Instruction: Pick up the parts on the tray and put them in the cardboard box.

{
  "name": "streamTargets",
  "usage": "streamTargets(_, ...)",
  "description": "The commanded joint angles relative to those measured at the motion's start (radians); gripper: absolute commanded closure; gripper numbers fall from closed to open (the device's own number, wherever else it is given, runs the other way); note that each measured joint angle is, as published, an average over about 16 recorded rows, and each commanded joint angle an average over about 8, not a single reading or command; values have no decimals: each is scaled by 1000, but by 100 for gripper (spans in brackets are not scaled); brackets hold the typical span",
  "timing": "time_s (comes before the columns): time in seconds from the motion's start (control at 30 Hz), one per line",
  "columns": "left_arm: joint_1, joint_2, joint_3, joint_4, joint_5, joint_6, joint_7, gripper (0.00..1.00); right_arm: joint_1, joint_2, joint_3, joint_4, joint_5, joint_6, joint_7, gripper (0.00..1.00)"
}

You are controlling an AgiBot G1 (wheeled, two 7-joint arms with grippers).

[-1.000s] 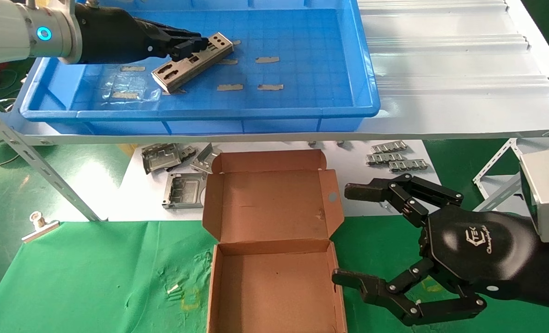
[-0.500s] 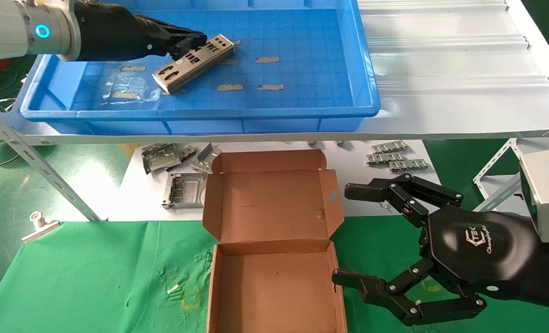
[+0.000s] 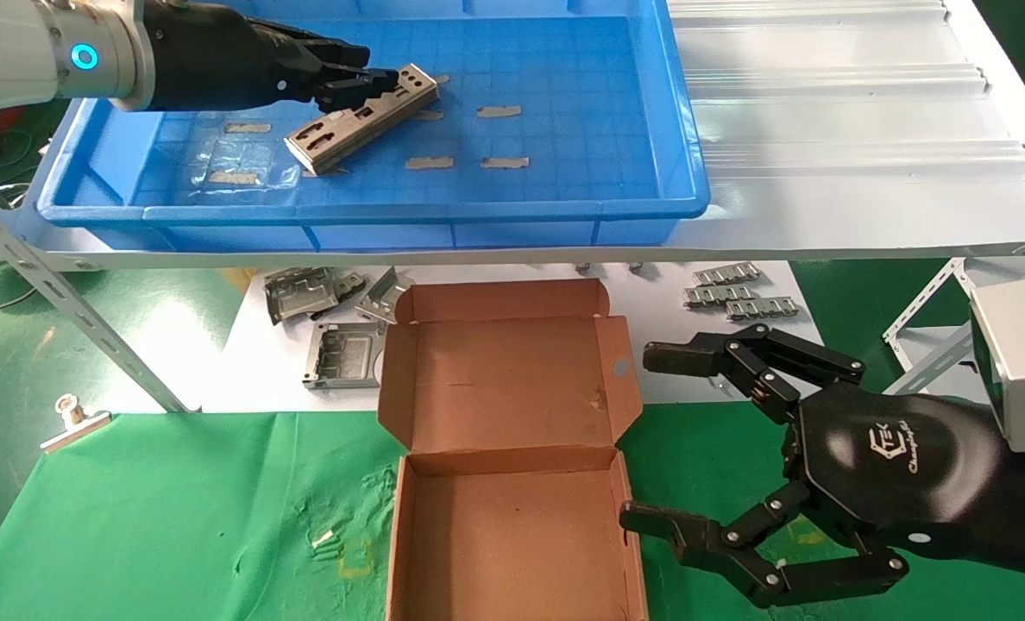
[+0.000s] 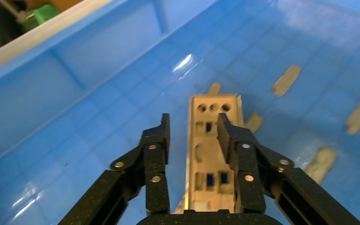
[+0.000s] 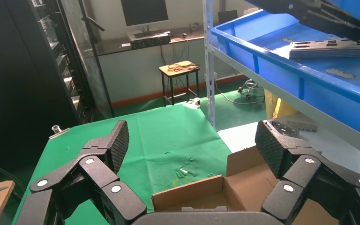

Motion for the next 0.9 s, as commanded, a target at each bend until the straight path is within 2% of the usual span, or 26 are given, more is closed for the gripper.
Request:
streamTargets(0.03, -2, -1, -3, -1, -4, 9, 2, 0, 0, 0, 0, 0, 0, 0, 0, 0)
streamTargets(0.13, -1, -2, -5, 2, -8, 22, 2, 2, 0, 0, 0, 0, 0, 0, 0, 0)
streamTargets(0.17, 0, -2, -6, 3, -8, 24, 2, 8, 0, 0, 0, 0, 0, 0, 0, 0)
streamTargets(0.37, 3, 0, -5, 9, -7, 23, 2, 83, 0, 0, 0, 0, 0, 0, 0, 0)
streamTargets(0.4, 3, 1, -4, 10, -6, 22, 1, 94, 0, 0, 0, 0, 0, 0, 0, 0)
streamTargets(0.43, 3, 1, -4, 10, -6, 22, 1, 100, 0, 0, 0, 0, 0, 0, 0, 0)
streamTargets(0.9, 6, 1, -1, 14, -2, 41, -5, 100, 0, 0, 0, 0, 0, 0, 0, 0)
